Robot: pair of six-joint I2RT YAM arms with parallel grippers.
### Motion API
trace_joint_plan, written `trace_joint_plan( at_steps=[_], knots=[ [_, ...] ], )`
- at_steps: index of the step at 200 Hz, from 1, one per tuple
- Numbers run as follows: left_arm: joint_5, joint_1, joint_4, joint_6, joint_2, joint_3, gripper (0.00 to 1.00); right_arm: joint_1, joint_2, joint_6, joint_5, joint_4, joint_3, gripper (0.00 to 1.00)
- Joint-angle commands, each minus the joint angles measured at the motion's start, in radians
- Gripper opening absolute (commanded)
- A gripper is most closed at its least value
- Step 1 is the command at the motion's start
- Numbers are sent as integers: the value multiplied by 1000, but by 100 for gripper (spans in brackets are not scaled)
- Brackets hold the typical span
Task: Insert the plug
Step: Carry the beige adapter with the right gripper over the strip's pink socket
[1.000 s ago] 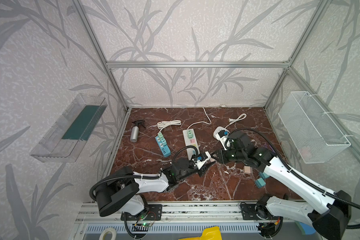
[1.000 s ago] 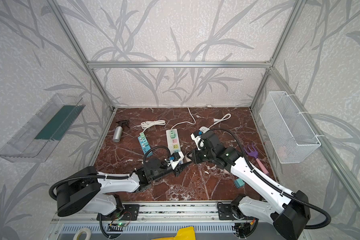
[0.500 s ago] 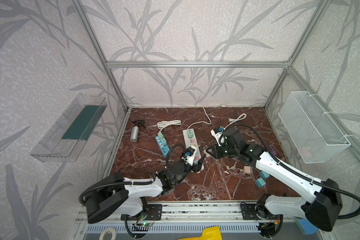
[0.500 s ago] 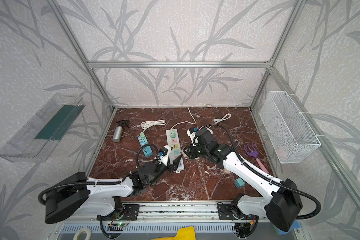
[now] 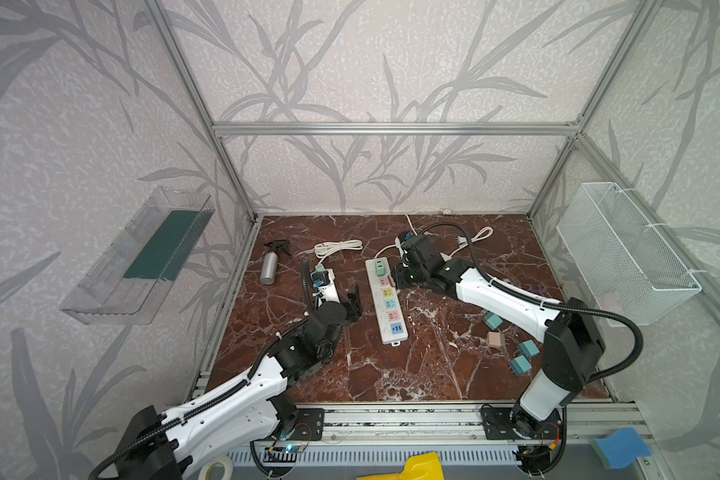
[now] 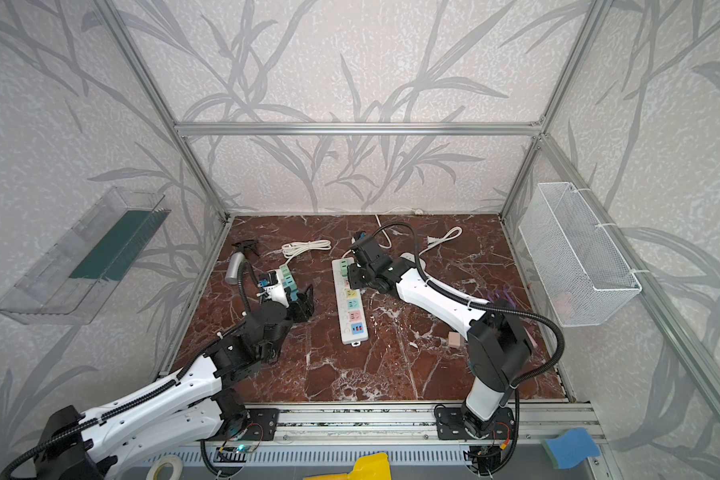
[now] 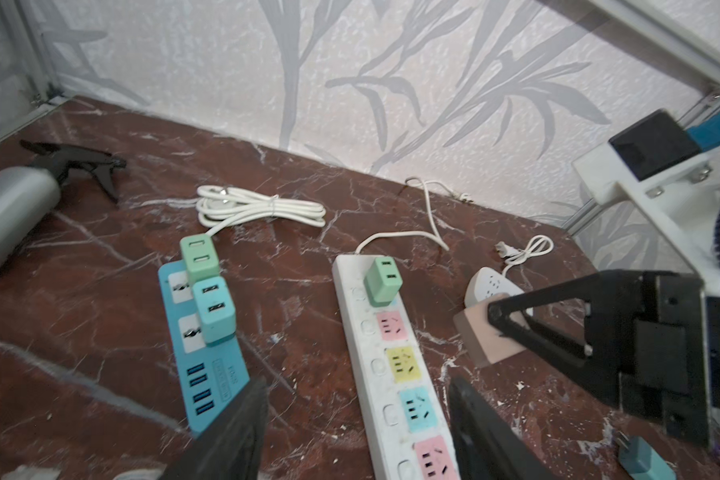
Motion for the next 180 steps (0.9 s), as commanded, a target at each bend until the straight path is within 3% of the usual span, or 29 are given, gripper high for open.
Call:
trace_joint_plan(
  at_steps=[1,53,101,180],
  knots=[
    [16,2,-107,-70,-13,-13,70,7,106,13,52,-58,117,0],
    [57,7,33,-111,-32,-106,70,11,294,12,74,-195,330,0],
    [59,19,48,-33,-64,-103,72,14,378,19,101,-262,406,0],
    [85,31,76,-17,-87,-111,72,27,469,68,131,-311,489,0]
  ],
)
